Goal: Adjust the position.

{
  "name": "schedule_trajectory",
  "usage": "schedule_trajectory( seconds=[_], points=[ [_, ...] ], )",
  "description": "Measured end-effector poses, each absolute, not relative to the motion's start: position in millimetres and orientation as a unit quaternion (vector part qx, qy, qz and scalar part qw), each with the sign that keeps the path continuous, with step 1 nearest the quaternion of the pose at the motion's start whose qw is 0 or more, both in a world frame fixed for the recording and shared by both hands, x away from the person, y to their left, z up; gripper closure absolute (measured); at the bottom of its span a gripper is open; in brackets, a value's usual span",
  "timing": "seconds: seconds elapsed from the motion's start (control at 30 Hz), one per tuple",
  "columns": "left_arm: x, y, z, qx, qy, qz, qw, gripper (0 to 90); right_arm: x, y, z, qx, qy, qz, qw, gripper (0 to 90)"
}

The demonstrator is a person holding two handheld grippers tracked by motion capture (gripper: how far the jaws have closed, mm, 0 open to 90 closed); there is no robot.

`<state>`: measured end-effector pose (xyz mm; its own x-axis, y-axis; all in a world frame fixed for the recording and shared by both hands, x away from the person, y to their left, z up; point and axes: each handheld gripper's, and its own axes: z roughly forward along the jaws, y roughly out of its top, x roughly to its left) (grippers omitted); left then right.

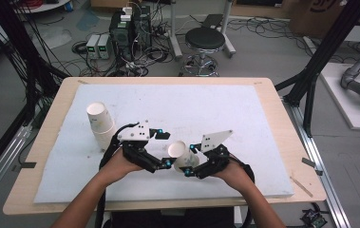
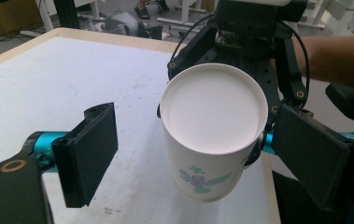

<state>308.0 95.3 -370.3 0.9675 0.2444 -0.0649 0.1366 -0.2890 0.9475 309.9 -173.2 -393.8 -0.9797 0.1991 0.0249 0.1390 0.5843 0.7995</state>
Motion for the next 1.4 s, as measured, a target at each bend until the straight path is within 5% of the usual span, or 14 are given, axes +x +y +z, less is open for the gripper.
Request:
schedule_trajectory(
  seconds=[1.0, 1.4],
  points=[
    [311, 88, -373, 0.846, 0.097, 0.029, 0.523, 16.1, 316, -126, -353, 0.014, 0.971, 0.229, 0.071, 35.2],
    [313, 84, -375, 0.859, 0.073, 0.01, 0.506, 31.1, 315, -123, -355, 0.01, 0.978, 0.198, 0.067, 35.4]
  ],
)
